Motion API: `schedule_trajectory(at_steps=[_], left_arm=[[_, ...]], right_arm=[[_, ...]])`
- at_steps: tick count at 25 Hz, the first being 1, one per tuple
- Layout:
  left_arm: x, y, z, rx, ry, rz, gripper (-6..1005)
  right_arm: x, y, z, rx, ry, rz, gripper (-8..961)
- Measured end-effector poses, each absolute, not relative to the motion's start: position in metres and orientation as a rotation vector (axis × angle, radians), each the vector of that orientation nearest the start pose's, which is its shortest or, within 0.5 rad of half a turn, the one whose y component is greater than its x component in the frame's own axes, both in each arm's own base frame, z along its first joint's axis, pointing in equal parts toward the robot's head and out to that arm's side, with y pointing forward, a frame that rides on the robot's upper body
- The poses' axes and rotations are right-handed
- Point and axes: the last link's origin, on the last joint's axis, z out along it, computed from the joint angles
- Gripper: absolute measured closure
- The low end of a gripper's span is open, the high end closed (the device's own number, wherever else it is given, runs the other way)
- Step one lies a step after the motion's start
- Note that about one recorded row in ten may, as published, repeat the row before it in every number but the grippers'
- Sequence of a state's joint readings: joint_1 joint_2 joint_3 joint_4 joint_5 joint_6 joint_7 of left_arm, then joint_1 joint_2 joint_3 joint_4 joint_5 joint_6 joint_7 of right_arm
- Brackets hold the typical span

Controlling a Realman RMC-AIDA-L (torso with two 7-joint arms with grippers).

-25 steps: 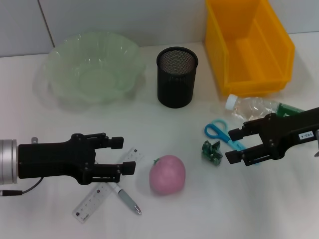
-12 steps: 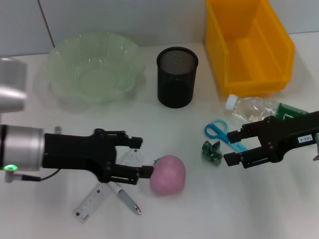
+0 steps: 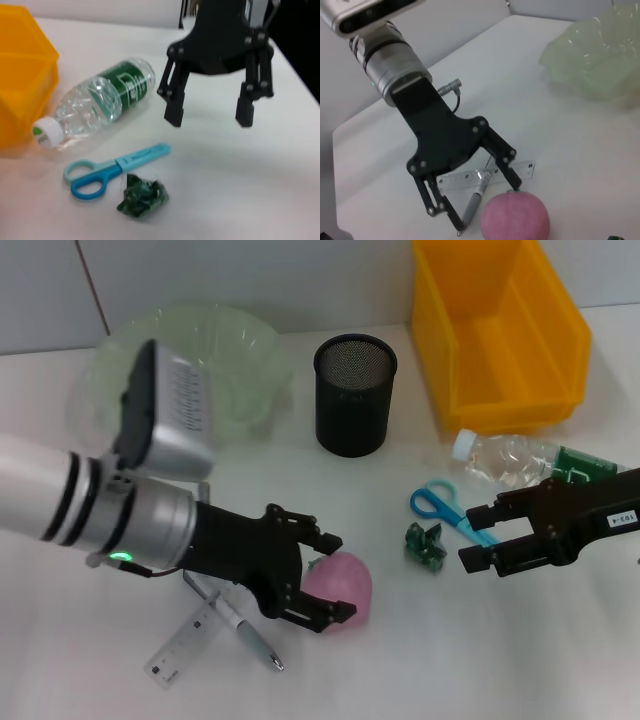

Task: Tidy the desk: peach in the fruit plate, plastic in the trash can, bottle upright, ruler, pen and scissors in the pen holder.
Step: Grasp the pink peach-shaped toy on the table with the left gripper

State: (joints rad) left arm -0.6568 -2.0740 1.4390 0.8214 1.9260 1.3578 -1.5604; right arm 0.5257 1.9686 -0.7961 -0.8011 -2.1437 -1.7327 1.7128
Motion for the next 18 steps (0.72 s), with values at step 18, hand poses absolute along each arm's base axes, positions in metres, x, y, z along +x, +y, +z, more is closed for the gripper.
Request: schedule_trajectory(at_steps=[18], left_arm=[[-0.170,0.342,-0.094,-3.126,-0.046,0.126,193]], right_arm=[[0.272,0.320,0.044,-2.901,0.939,0.379,208]])
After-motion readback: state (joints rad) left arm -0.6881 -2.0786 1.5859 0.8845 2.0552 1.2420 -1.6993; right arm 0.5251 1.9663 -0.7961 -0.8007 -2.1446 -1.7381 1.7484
